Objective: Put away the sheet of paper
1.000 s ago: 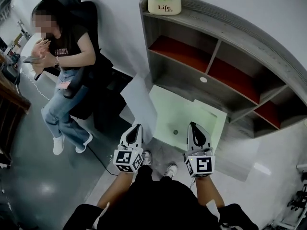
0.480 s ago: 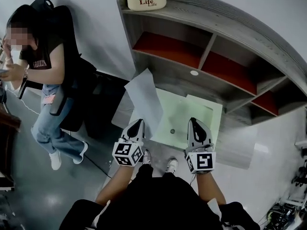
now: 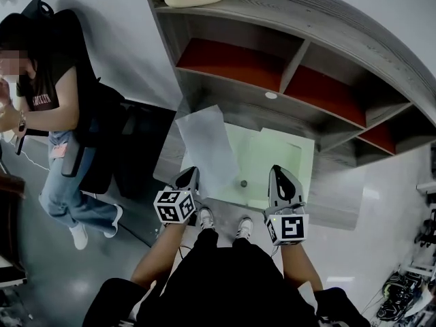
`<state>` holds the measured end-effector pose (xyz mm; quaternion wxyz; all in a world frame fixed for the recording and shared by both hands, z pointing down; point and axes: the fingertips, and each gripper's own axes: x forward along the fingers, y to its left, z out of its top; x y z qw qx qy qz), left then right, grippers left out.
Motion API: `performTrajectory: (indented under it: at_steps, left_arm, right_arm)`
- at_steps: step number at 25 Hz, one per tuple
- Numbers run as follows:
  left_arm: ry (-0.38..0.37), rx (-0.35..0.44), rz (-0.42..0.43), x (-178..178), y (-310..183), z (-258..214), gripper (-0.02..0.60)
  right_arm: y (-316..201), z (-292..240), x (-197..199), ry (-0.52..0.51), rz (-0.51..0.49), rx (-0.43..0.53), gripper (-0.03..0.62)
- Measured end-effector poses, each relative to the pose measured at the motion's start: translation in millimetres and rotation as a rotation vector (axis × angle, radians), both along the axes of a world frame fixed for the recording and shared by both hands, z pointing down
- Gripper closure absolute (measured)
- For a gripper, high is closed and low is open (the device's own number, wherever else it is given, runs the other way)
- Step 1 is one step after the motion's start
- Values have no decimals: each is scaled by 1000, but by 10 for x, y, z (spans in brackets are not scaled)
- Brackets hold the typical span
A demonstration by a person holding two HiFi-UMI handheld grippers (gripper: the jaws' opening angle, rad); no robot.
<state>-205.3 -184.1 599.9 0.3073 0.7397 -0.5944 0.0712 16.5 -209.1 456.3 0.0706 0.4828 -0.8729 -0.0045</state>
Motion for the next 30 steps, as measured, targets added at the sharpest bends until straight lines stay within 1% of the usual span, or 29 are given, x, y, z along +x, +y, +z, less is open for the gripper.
performTrajectory:
  at_steps: [5, 11, 14, 20, 25, 30]
  left_arm:
    - [-50, -136, 50, -164, -95, 429, 575]
    - [-141, -276, 147, -202, -187, 859, 575]
    - [-176, -329, 191, -198, -206, 1023, 575]
    - [-189, -370, 240, -96, -256, 1176, 575]
    - [-258, -405, 256, -37, -307, 1303, 575]
    - [-285, -405, 293, 96, -370, 1330, 575]
  right_arm:
    - [-43, 64, -5, 20, 17, -7, 577]
    - [-61, 165, -13, 39, 28, -23, 577]
    - [-78, 198, 19, 49, 36, -26, 577]
    - [-108, 256, 105, 48, 67, -35, 577]
    - [-95, 343, 141, 51, 83, -53, 577]
    - [-110, 397, 203, 46, 104, -64, 577]
